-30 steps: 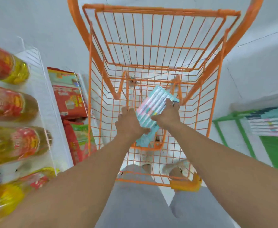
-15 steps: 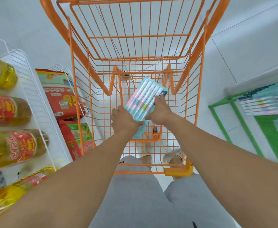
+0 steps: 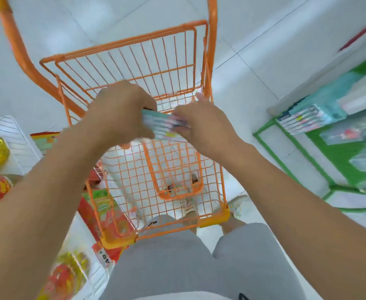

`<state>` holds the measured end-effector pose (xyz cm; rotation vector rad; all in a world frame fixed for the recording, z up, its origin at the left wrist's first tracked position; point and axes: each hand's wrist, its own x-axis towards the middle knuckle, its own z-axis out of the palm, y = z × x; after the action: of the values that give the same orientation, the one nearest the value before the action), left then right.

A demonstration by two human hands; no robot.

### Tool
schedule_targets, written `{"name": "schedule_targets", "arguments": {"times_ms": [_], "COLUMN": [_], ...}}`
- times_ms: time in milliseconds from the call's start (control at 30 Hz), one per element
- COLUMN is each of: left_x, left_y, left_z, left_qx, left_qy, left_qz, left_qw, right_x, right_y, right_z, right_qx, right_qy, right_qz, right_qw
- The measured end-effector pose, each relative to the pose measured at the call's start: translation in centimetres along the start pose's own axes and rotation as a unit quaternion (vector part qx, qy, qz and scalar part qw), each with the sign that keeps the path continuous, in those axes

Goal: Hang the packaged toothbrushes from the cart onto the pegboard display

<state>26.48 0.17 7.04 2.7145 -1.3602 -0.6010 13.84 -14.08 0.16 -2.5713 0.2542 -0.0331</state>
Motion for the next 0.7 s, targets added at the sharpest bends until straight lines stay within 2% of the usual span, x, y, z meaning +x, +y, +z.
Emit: {"name": "schedule_targets", "arguments": {"times_ms": [100,167,233,333,433,567,633,700], "left_x": [1.6,2.9,5.2,10.1,14.1,17.5,19.1,21.0], "left_y": [4.9,9.5,13.7,19.2,24.8,30.1,31.9,33.1], "left_z": [-5.8,-7.2,-5.6,1.1,10.1,21.4,25.5,28.4], "left_qx": [-0.093,-0.196,-0.316,-0.433,-0.480,-0.582,-0.565,-0.534], "left_qy": [0.084,0.102,0.088,0.008,-0.062,-0.142,-0.165,-0.157], "left_qz": [0.102,0.136,0.135,0.102,0.061,-0.046,-0.055,-0.047], "left_qw": [0.987,0.966,0.935,0.895,0.873,0.799,0.807,0.830], "right_x": [-3.1,-5.9,-9.0,-14.7,-19.8,-23.4,-23.7,-23.3], "right_y": [2.3,4.4,7.8,14.8,20.8,27.5,30.9,34.2], "right_z": [-5.4,-8.3,-9.3,-7.1,-3.6,1.6,4.0,6.1], "right_qx": [0.151,0.216,0.281,0.365,0.443,0.497,0.498,0.470], "right_qy": [0.116,0.186,0.212,0.231,0.244,0.289,0.290,0.274], "right_qz": [0.025,0.043,0.119,0.232,0.309,0.390,0.416,0.425], "right_qw": [0.981,0.958,0.928,0.871,0.805,0.720,0.704,0.723]}}
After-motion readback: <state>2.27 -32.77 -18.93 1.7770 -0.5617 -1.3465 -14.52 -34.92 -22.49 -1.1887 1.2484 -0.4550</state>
